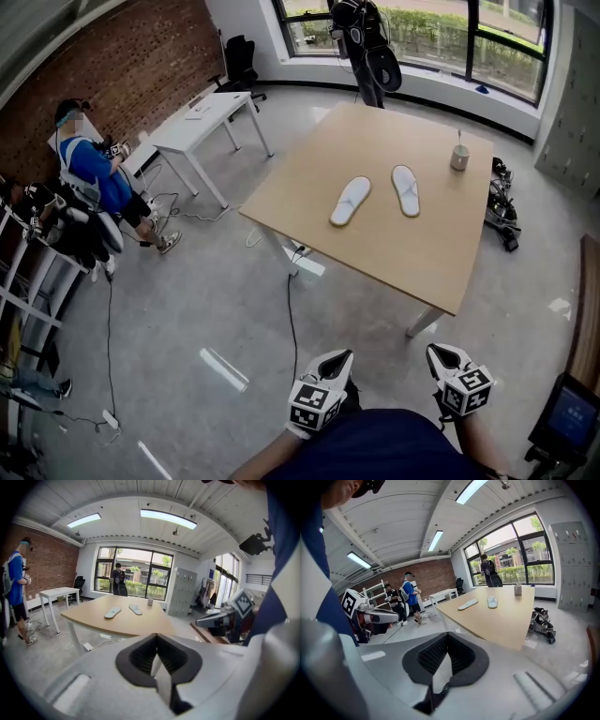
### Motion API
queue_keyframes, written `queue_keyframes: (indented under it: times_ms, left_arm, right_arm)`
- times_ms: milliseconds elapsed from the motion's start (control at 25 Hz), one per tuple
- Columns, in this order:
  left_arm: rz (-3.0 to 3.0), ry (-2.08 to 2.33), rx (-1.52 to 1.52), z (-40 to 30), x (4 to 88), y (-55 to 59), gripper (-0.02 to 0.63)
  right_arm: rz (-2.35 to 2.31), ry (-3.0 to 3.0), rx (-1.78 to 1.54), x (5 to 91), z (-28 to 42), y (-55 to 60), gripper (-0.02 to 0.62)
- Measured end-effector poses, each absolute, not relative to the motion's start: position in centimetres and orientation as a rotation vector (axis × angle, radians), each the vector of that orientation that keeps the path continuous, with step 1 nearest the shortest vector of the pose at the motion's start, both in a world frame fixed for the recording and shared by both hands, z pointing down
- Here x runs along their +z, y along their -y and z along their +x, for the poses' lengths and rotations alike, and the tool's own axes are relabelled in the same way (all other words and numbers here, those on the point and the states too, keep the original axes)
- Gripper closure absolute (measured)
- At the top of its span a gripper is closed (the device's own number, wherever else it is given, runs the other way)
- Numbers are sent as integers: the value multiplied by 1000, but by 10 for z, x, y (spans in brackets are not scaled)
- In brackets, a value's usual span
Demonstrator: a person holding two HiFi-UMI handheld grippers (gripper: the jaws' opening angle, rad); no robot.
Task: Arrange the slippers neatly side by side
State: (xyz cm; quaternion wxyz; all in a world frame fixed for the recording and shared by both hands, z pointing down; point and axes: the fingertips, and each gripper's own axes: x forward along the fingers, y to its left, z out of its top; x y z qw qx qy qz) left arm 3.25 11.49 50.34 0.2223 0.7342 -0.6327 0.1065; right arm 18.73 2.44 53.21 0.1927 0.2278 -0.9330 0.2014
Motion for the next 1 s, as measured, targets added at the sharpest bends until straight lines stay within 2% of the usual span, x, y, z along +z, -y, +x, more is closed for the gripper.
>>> queue_keyframes:
  times_ms: [440,640,1000]
  left_arm:
    - [2047,1717,180,-104,500,-40,601]
    - [1981,1788,110,-166,500,-13,601]
    - [1968,1811,120,-197,503,10,587]
  right_arm:
    - [704,2606,492,516,68,37,591]
    - [735,2584,399,509,42,67,590]
    - [763,2570,345,511,14,118,591]
